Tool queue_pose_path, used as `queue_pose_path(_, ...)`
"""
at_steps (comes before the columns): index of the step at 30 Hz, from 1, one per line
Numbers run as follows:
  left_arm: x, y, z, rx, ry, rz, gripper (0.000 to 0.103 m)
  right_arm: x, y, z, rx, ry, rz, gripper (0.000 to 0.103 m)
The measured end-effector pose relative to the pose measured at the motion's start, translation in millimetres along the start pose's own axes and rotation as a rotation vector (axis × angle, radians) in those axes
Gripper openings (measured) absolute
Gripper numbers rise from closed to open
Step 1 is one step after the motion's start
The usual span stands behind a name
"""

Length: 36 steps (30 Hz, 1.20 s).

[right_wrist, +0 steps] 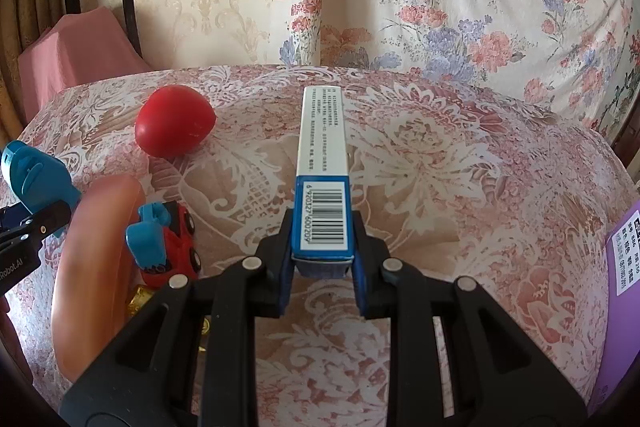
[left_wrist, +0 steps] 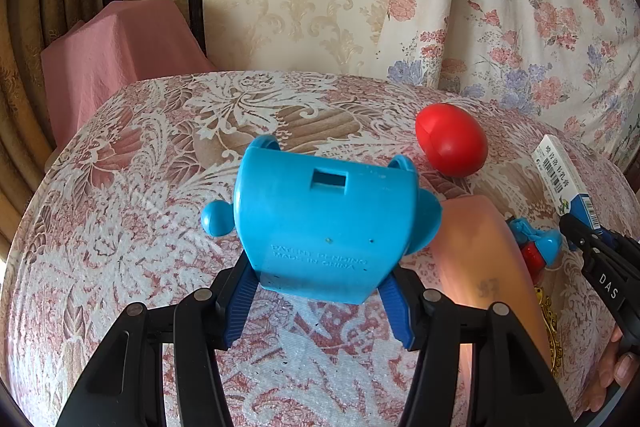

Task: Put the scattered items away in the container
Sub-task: 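Lift the blue toy with the left gripper while the right lifts the white-blue box, then carry the blue toy and white-blue box over the purple box with both grippers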

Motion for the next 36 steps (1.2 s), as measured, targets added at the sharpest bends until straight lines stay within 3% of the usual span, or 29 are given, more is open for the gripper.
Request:
queue_pose_path(25,-0.1,-0.4,-2.6,-0.015,-0.018,0.0,0.056,2.6,-0.5,-4.8,-0.019,0.001,0.011,0.027)
queue_pose_path(28,0.9,-2.7,-10.7,-0.037,-0.033,0.02,0.056,5.9,-3.4,-11.9,-0.039,0.004,0.034,0.027)
queue_pose_path(36,4.3,-21.8,-57.5,0.021,-0.061,0.029,0.056,11.7,-13.9,-61.1,-0.073,-0.027,0.046,0.027)
Point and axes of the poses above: each gripper's, at about its wrist camera, not at the fingertips, and z roughly the way its jaws point, y to its left, x to its underside, the point moved 3 cm from there along z, roughly the way its jaws point
